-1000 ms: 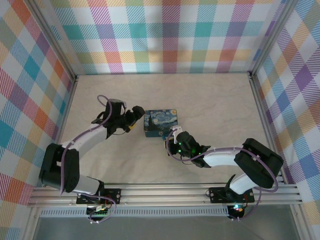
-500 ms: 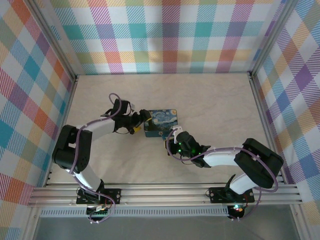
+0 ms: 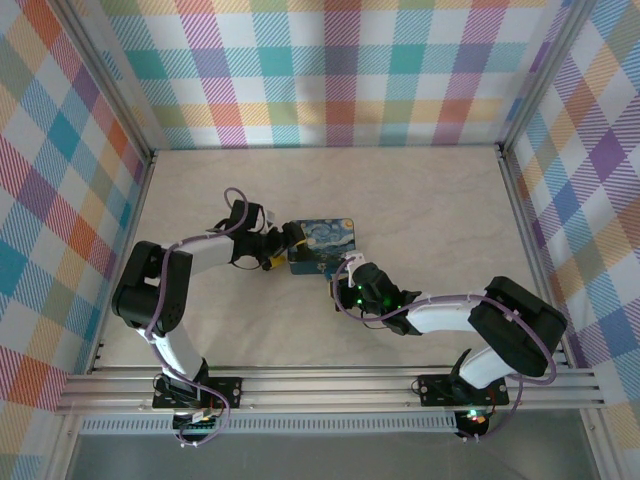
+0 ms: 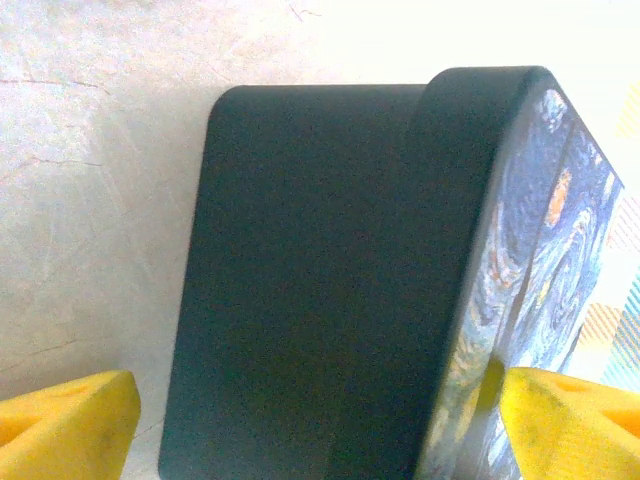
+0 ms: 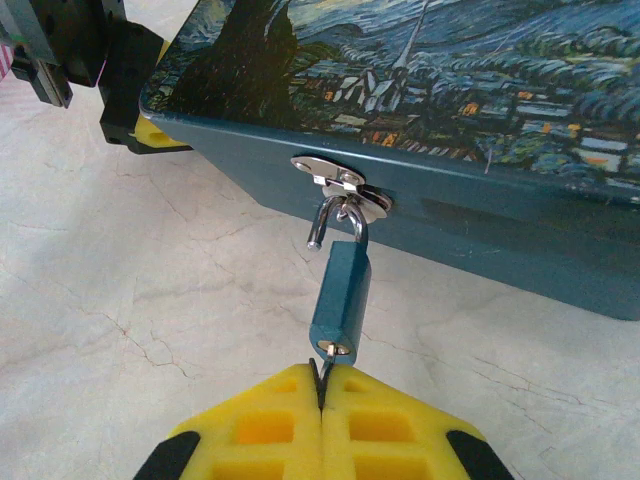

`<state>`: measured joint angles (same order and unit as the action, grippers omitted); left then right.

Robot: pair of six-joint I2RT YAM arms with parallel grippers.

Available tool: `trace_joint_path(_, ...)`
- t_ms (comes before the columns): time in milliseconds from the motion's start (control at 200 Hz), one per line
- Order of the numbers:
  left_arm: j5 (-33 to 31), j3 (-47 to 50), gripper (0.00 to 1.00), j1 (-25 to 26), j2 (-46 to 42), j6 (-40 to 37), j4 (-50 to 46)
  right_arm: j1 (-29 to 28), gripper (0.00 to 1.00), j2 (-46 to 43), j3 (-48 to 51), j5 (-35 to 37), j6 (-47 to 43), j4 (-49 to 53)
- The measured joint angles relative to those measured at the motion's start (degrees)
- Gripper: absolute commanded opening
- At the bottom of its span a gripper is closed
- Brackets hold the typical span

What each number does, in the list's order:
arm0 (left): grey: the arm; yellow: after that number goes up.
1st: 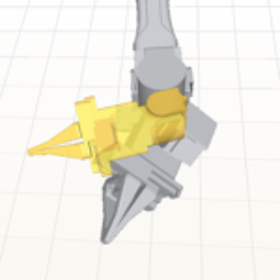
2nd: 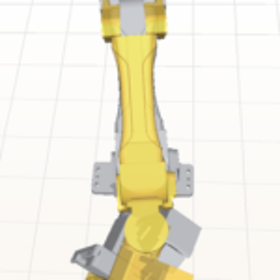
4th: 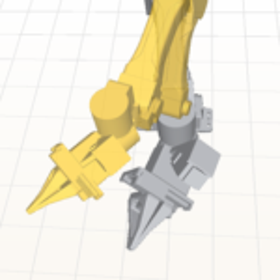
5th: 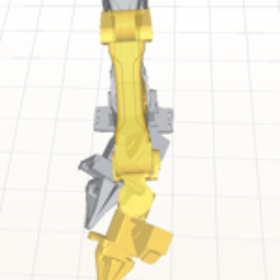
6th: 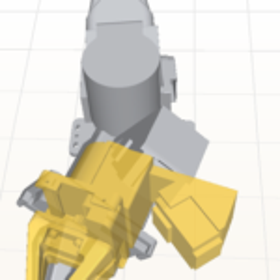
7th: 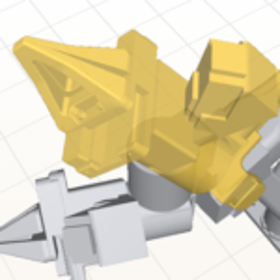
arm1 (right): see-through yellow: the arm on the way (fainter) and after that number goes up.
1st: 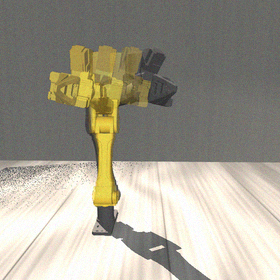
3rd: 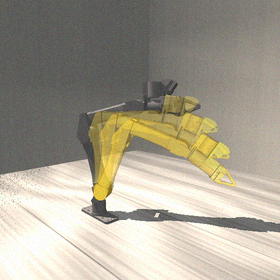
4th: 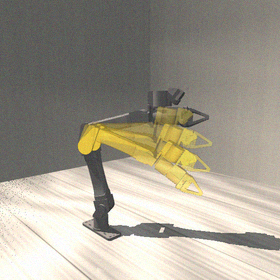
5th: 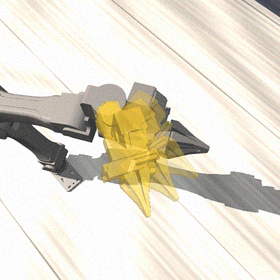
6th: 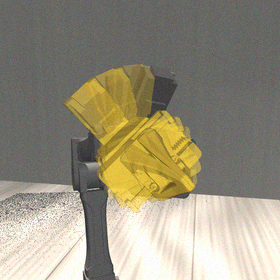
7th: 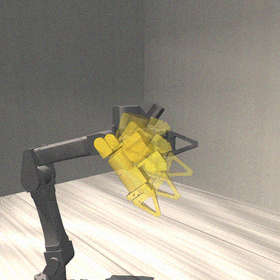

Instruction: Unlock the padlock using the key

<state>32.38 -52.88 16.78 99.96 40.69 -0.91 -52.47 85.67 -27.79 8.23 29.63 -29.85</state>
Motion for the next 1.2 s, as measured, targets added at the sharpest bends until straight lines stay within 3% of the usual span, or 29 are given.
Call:
trace_joint_path(535,-0.5,0.8,0.92,0.0,-0.5,-0.1,0.8,0.9,0.0,0.0,0.0,-1.7,1.8,0.1)
trace_joint_path(1200,-4.8,6.8,0.93,1.4,-6.5,0.2,1.2,5.6,0.0,1.3,2.9,-10.3,13.7,-7.2)
